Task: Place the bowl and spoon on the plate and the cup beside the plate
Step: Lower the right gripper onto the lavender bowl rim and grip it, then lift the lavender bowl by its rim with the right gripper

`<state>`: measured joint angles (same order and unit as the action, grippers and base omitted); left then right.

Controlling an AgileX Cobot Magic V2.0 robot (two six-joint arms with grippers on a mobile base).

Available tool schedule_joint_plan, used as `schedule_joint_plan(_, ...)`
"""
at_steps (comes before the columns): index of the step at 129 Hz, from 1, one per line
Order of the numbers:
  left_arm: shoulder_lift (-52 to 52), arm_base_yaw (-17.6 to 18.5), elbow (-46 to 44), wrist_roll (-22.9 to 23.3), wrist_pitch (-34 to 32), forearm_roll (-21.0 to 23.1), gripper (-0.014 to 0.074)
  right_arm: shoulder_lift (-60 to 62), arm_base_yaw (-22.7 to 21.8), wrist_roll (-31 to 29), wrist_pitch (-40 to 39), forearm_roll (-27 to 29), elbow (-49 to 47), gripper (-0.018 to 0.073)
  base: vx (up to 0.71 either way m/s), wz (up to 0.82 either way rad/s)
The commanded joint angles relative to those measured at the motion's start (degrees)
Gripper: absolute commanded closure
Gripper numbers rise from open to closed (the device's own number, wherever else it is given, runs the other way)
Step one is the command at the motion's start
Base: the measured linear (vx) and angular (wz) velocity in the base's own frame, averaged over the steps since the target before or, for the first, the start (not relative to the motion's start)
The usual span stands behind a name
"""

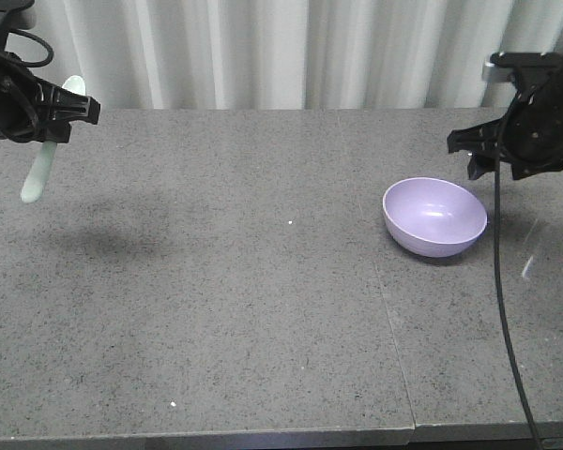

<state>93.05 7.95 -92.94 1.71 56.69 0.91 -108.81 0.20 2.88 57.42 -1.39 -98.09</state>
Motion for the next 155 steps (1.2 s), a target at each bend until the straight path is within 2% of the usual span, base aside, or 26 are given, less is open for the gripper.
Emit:
schedule_joint_plan(1,-2.6,0.3,-1.5,0.0,-2.8,0.3,0.0604,-0.1,-0.2,0.1,0.7,-0.7,-3.4,0.0141,0.00,0.00)
schedule_joint_plan(26,-2.6,0.3,-1.5,0.0,-2.8,0.3,0.0604,-3.7,-0.2,0.3,1.7,-0.6,-3.6,0.0152,0.00,0.00)
schedule_joint_plan(46,-2.6,0.3,-1.5,0.0,-2.8,0.3,0.0604,-5.3,-0.2,0.3,0.7,-0.6,-3.6,0.0214,0.00,0.00)
schedule_joint_plan(60,-2.6,0.3,-1.5,0.0,-2.8,0.3,0.0604,-6.2,-0.2,0.1,0.4,-0.5,-3.7,0.0307,0.00,0.00)
schedule_joint_plan(89,-2.6,0.3,-1.5,0.0,-2.8,0.3,0.0604,-8.0,-0.2,0.1,-0.2,-0.5,-3.8,0.0574,0.00,0.00)
schedule_joint_plan(155,-2.6,0.3,-1.5,0.0,-2.8,0.3,0.0604,-2.2,-0.2,-1.4,0.5,0.1,-3.8,0.0566,0.00,0.00)
